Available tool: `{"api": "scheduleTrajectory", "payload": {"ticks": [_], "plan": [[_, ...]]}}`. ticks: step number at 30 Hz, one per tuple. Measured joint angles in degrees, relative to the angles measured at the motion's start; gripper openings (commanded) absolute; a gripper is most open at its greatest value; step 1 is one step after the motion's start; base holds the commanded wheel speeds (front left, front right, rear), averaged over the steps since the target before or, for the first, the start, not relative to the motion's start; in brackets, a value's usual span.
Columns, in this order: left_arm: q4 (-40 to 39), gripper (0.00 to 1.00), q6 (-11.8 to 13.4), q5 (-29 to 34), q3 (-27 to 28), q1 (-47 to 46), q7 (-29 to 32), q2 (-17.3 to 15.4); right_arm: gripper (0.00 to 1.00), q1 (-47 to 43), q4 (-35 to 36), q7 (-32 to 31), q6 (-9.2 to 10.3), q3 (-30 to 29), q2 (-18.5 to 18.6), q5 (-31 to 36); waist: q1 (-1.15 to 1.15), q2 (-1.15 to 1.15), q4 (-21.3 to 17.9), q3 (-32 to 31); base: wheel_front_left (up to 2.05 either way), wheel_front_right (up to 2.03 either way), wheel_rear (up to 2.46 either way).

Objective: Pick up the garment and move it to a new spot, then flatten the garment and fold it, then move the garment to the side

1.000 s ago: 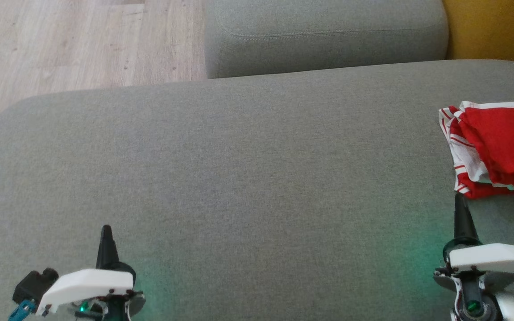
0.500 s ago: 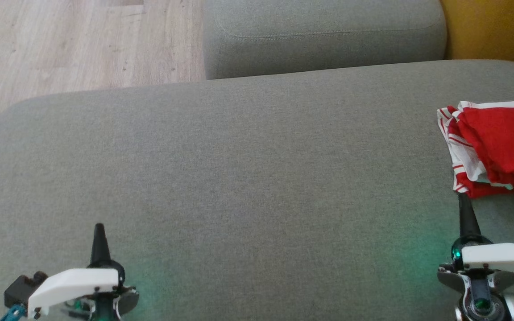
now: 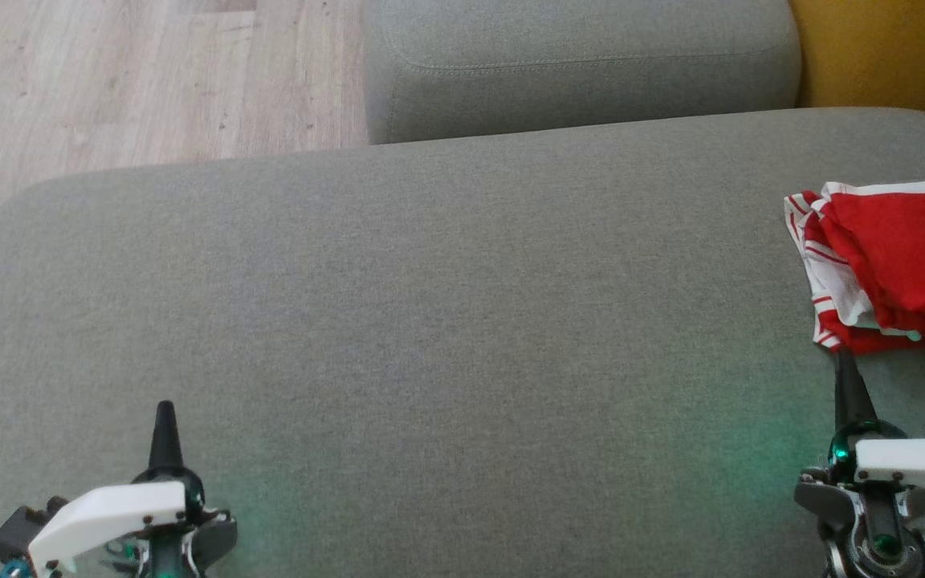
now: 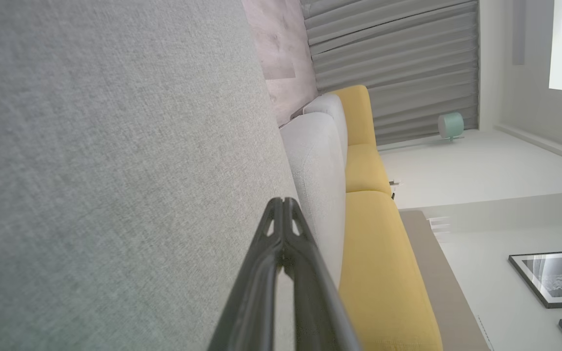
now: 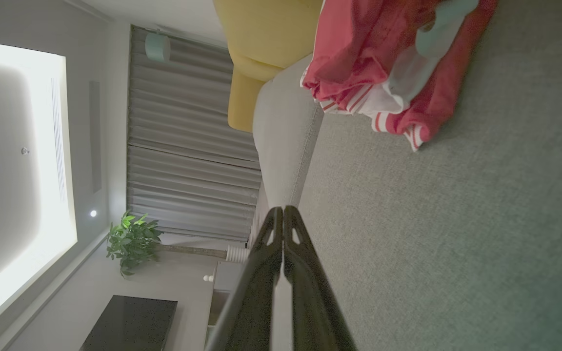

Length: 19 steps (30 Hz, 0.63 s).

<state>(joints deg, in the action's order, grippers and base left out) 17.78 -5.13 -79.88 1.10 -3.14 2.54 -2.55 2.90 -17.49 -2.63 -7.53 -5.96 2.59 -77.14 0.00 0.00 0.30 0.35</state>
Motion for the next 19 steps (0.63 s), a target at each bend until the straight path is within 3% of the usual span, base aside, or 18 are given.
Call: {"api": "scheduleTrajectory", "payload": {"ticks": [19], "plan": [[-1.3,0.0,-1.5,-9.6,2.7,0.0,3.0,0.0,0.0,0.0,0.9,-2.8,0.0,-1.3,0.0,-11.6,0.0,0.0,-0.2,-0.1,0.0,0.0,0.0]]}}
